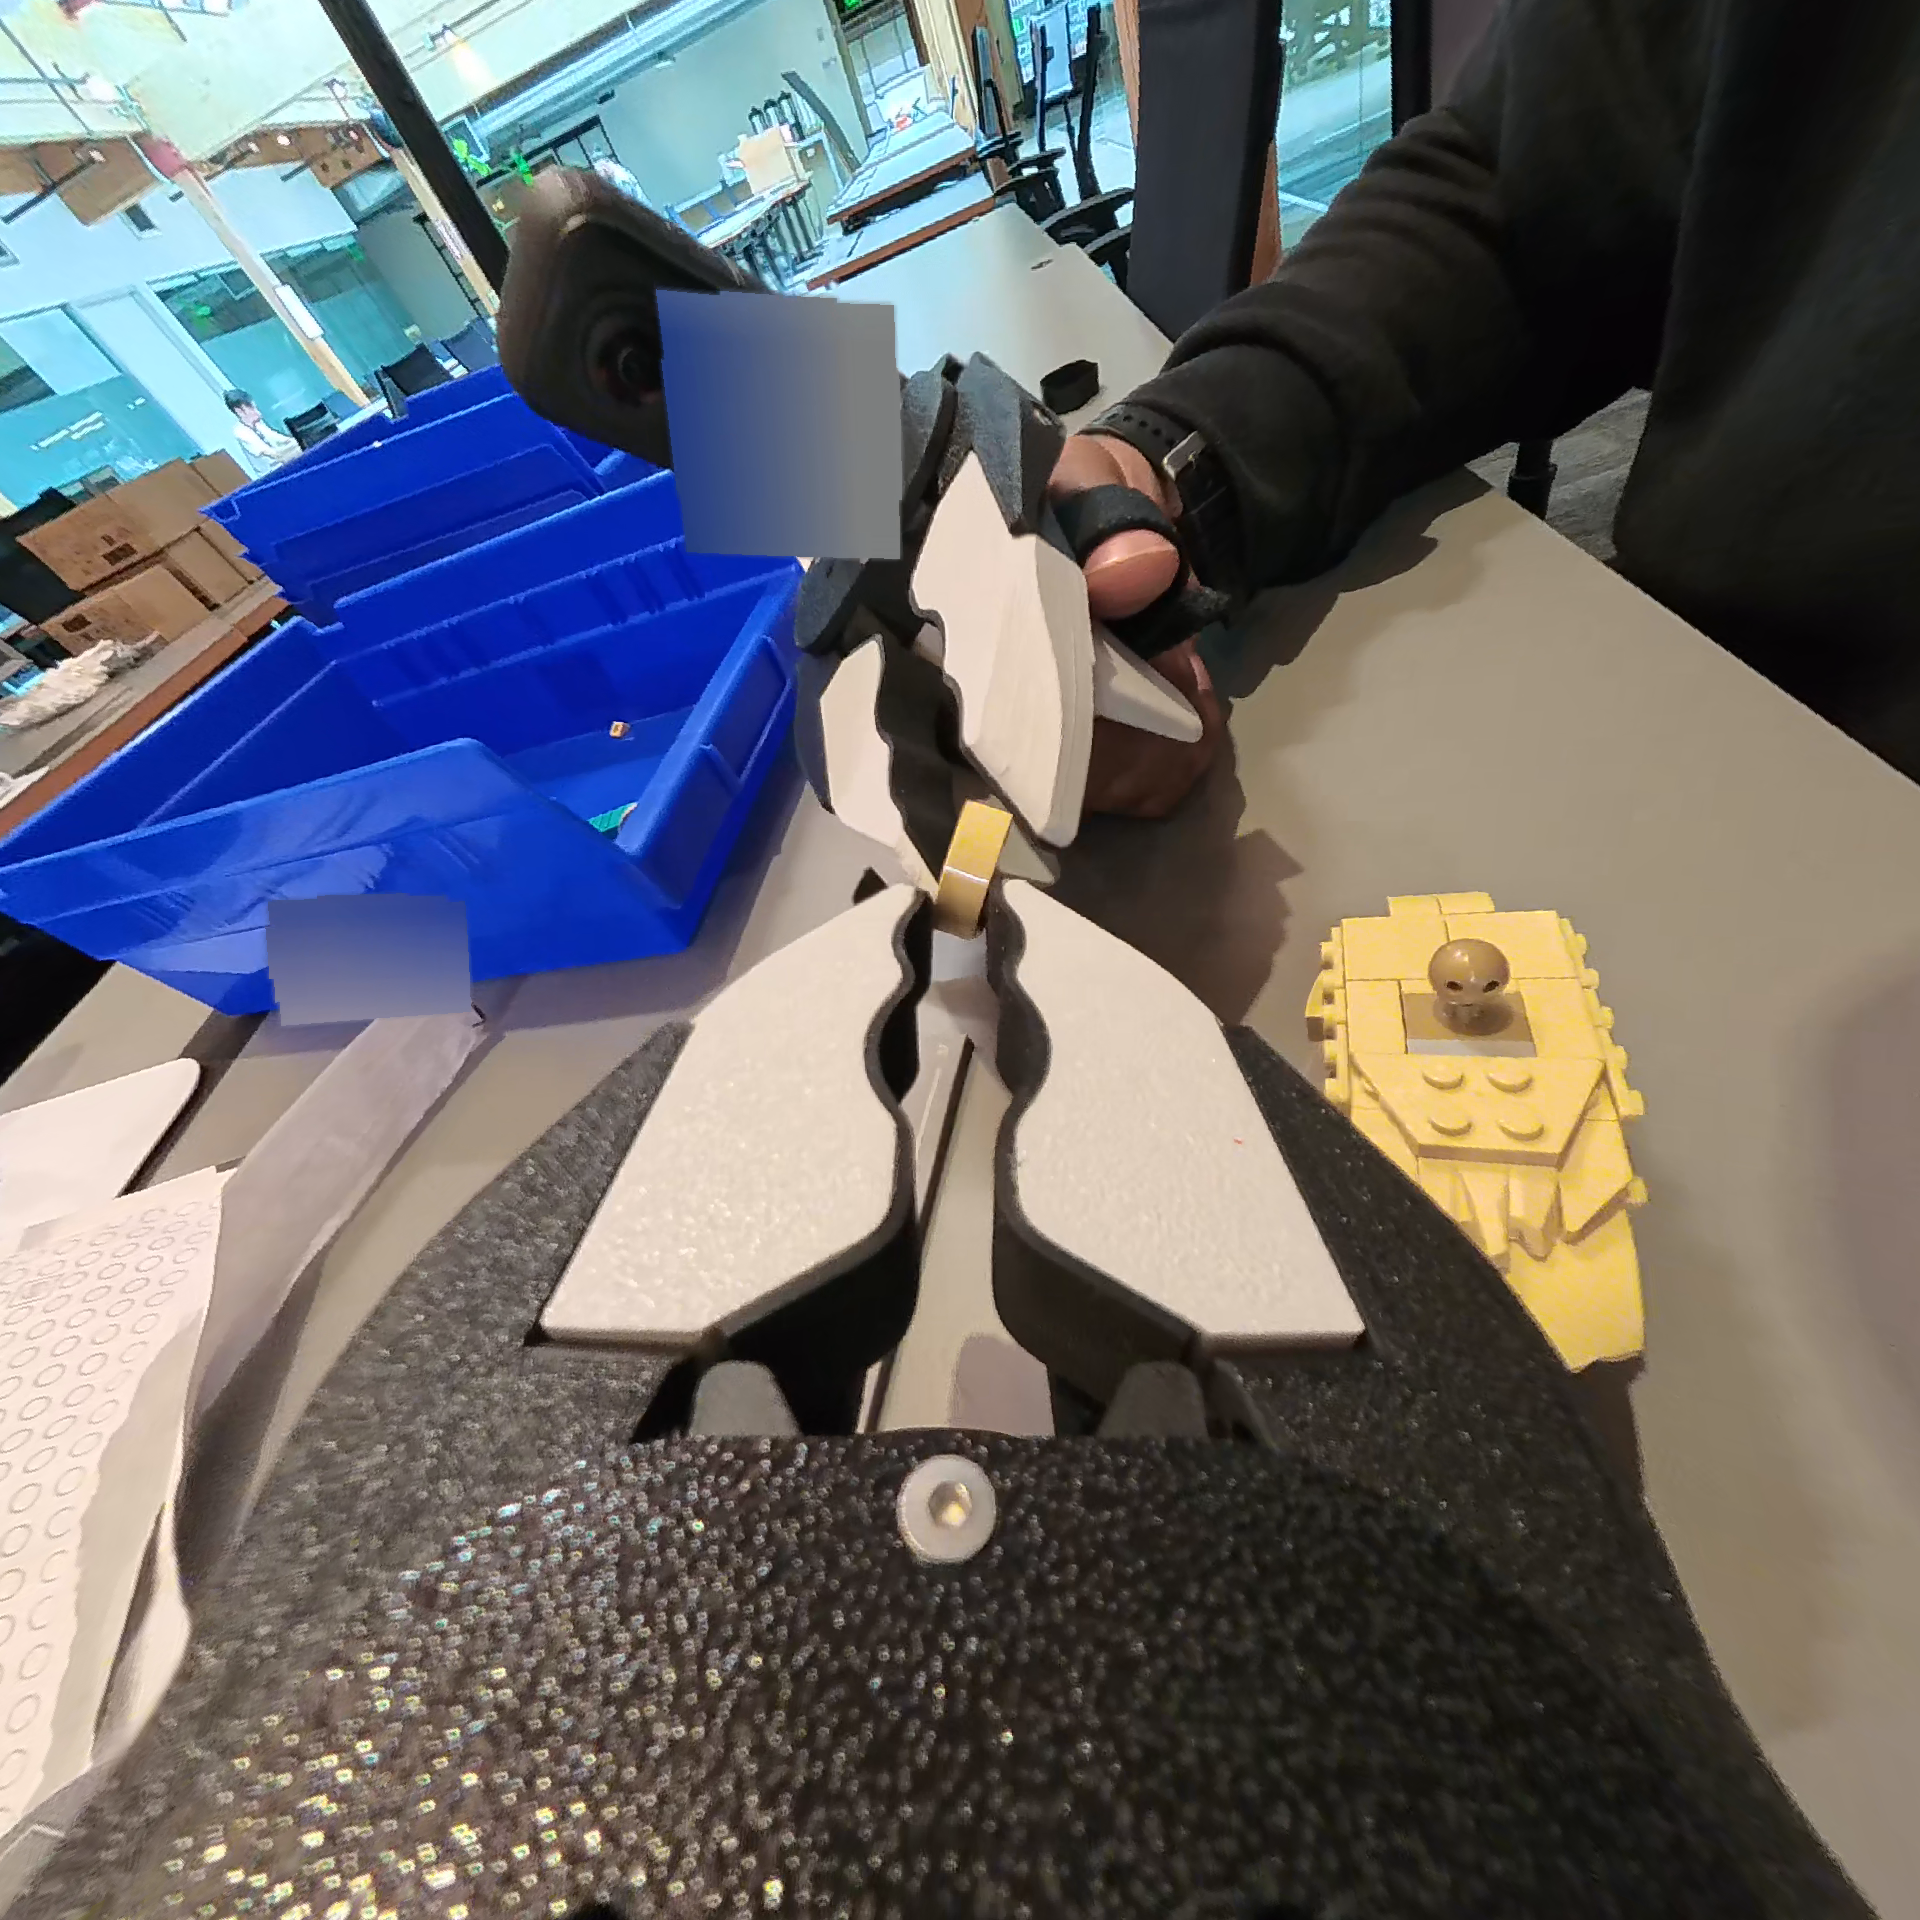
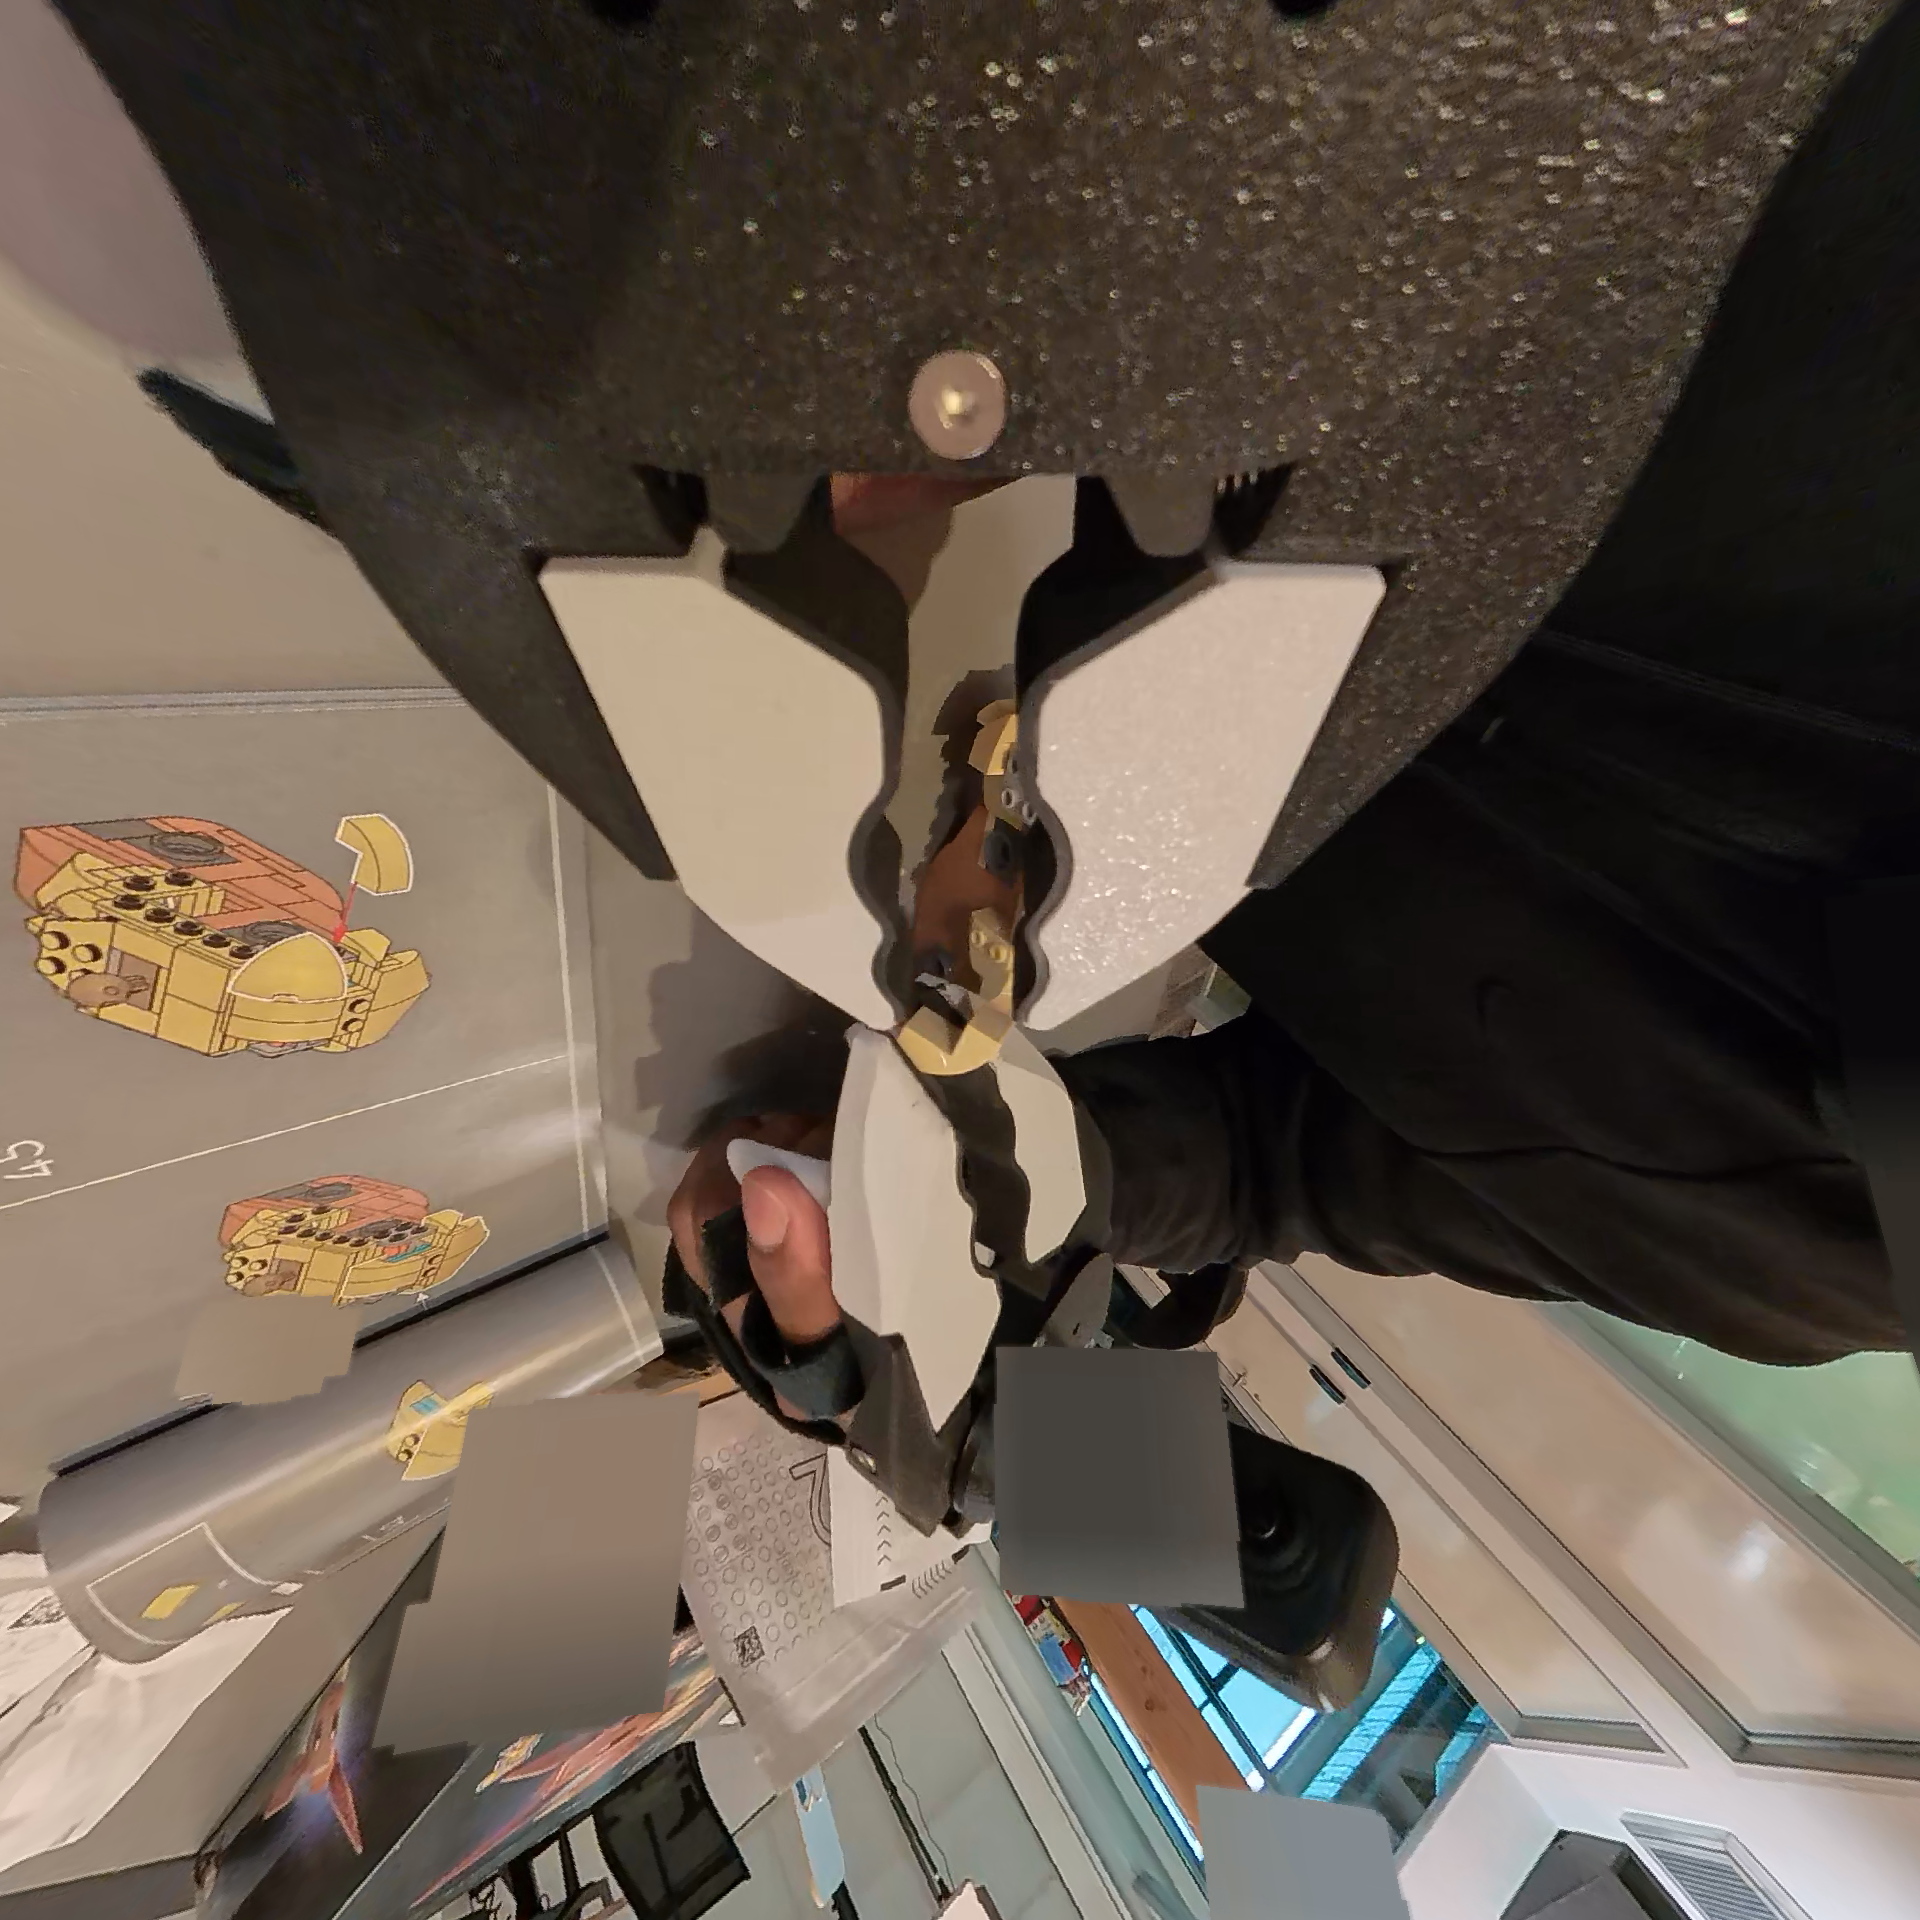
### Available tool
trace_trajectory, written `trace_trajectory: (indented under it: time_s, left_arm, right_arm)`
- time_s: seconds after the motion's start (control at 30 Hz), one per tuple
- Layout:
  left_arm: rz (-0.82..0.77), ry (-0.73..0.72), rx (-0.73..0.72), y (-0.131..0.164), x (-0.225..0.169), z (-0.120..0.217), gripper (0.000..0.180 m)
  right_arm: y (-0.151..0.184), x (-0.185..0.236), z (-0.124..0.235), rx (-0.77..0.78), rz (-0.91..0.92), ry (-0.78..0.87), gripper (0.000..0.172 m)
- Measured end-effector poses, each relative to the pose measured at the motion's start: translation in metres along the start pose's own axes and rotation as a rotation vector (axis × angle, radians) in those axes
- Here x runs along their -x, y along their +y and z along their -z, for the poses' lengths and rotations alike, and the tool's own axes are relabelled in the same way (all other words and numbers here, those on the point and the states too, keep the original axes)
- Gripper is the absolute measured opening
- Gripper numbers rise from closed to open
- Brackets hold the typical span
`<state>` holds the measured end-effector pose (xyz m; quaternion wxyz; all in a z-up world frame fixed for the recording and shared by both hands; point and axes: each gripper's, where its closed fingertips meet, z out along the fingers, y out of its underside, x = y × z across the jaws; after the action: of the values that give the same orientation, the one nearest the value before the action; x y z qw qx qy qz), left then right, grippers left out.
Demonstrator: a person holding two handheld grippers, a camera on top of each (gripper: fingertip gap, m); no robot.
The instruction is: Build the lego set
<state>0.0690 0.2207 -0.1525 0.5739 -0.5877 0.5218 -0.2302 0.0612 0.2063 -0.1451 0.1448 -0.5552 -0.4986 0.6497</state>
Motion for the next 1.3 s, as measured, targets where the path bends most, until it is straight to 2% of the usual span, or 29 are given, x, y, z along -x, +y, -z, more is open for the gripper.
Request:
trace_trajectory:
  time_s: [0.47,0.67,0.8,1.1,1.3]
  left_arm:
    - [0.065,0.024,0.029,0.008,0.000,-0.002,0.009]
    - [0.134,0.044,0.053,0.012,0.002,0.000,0.009]
    - [0.264,0.067,0.078,0.016,0.006,0.002,0.009]
    - [0.778,0.253,-0.039,0.003,0.007,0.012,0.008]
    - [0.875,0.296,-0.037,0.003,0.005,0.013,0.008]
  right_arm:
    - [0.004,-0.013,0.005,0.038,0.022,0.091,0.022]
    - [0.008,-0.019,0.010,0.081,0.089,0.147,0.024]
    - [0.008,-0.020,0.011,0.083,0.099,0.151,0.025]
    - [0.007,-0.022,0.011,0.082,0.152,0.185,0.025]
    - [0.004,-0.022,0.011,0.072,0.235,0.223,0.026]
